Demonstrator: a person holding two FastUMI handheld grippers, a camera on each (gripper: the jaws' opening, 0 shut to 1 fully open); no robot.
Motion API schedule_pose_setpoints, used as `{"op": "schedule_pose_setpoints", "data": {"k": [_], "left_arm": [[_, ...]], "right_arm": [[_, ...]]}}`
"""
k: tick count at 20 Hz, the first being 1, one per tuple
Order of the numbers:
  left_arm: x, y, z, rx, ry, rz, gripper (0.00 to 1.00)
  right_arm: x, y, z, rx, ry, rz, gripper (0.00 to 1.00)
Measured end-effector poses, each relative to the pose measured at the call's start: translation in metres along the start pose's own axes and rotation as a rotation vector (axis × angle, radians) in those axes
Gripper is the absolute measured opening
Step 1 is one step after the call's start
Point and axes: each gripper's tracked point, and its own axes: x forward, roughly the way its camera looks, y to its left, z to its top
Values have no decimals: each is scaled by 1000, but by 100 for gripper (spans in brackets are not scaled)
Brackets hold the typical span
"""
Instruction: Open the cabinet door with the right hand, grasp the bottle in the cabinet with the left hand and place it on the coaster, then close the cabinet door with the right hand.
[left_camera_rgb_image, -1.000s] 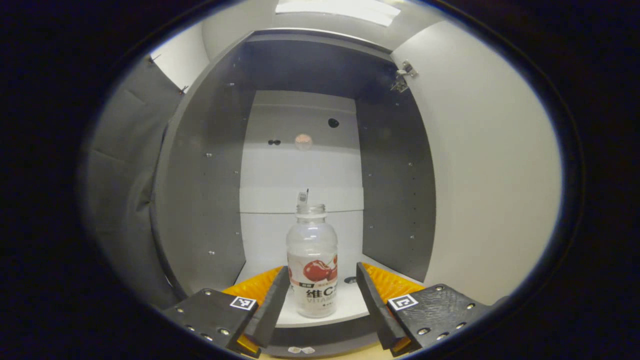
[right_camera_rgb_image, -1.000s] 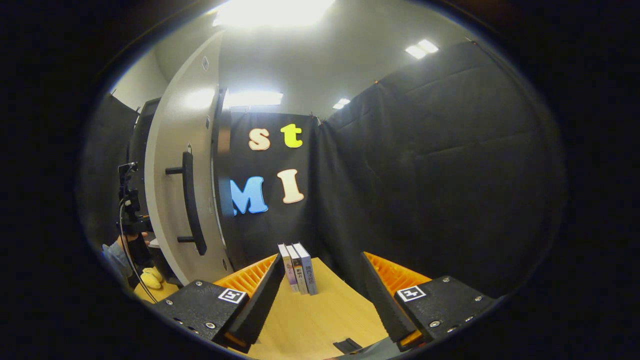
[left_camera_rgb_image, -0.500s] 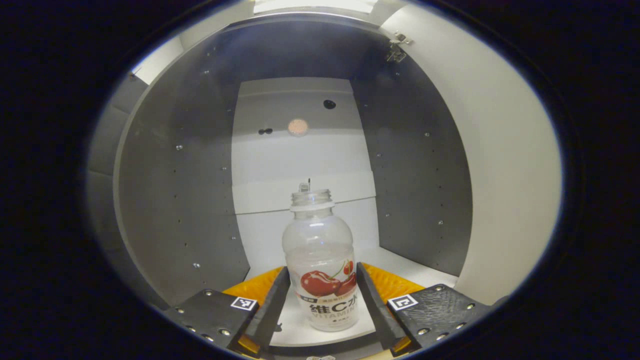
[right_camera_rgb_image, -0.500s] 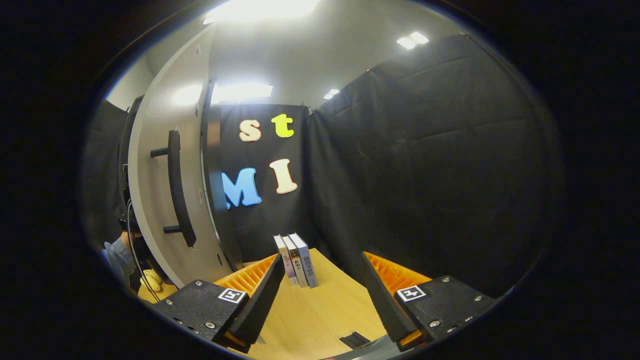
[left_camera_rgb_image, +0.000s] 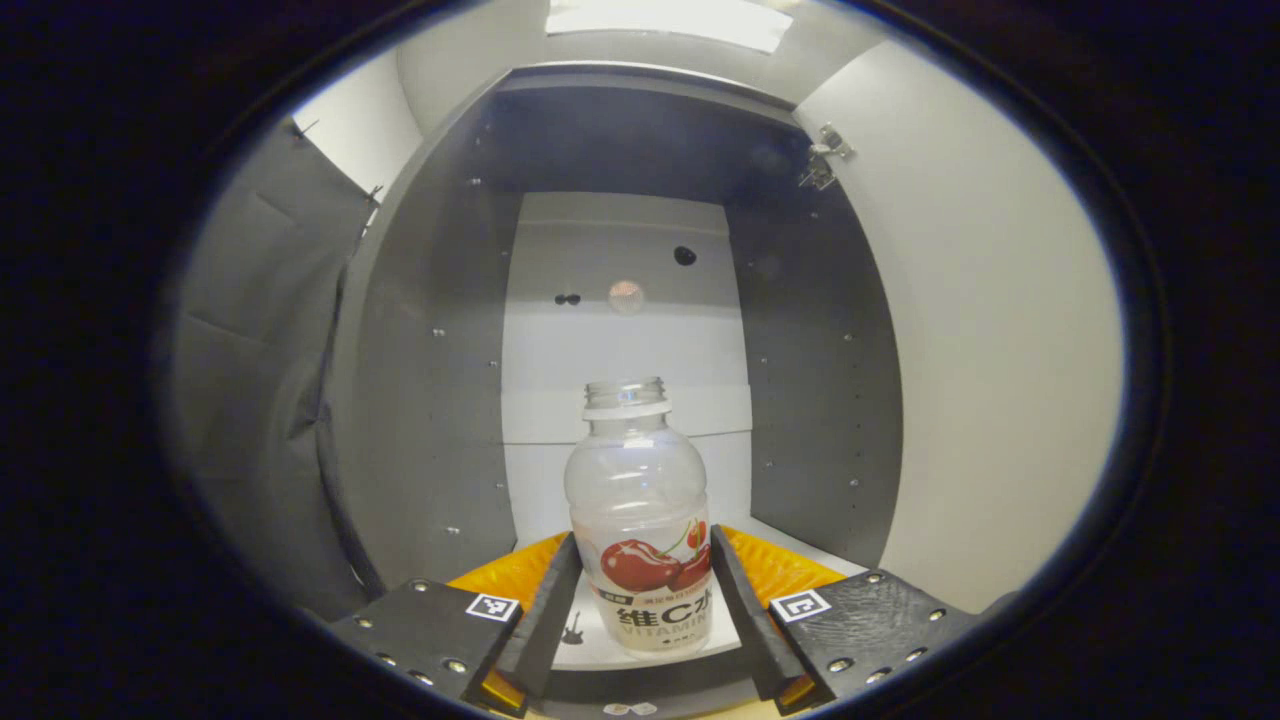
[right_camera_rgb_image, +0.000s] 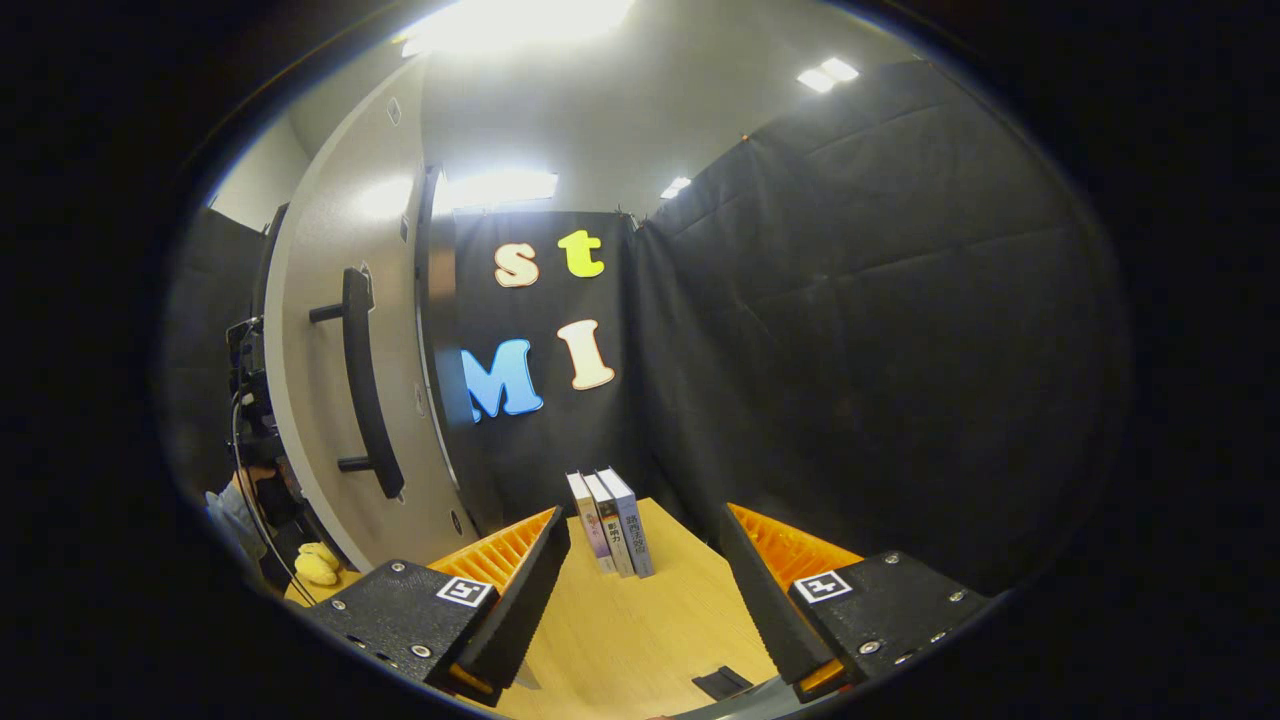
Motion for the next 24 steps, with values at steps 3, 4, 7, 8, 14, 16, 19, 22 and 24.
{"op": "schedule_pose_setpoints", "data": {"k": [3, 4, 7, 8, 14, 16, 19, 22, 24], "left_arm": [[-28, 4, 3, 14, -7, 7, 76], [-36, 6, 3, 15, -2, 16, 76], [-66, 10, -1, -8, 8, 33, 80], [-75, 13, -1, -2, 7, 43, 76], [-127, 24, -18, 7, 28, 103, 76], [-144, 29, -26, 1, 35, 126, 76], [-167, 33, -37, -26, 31, 148, 76], [-191, 41, -48, -20, 42, 182, 80], [-208, 43, -58, -19, 44, 198, 80]], "right_arm": [[3, 3, 2, 6, -6, 42, 93], [4, 4, 2, 2, -6, 55, 94], [7, 8, -2, -11, 5, 96, 93], [7, 9, -2, -12, 10, 110, 94], [6, 15, -5, -27, 18, 191, 93], [4, 15, -3, -36, 13, 212, 94], [0, 14, -3, -46, 9, 235, 93], [-2, 10, -6, -55, 12, 248, 93], [-1, 9, -7, -53, 13, 254, 93]]}}
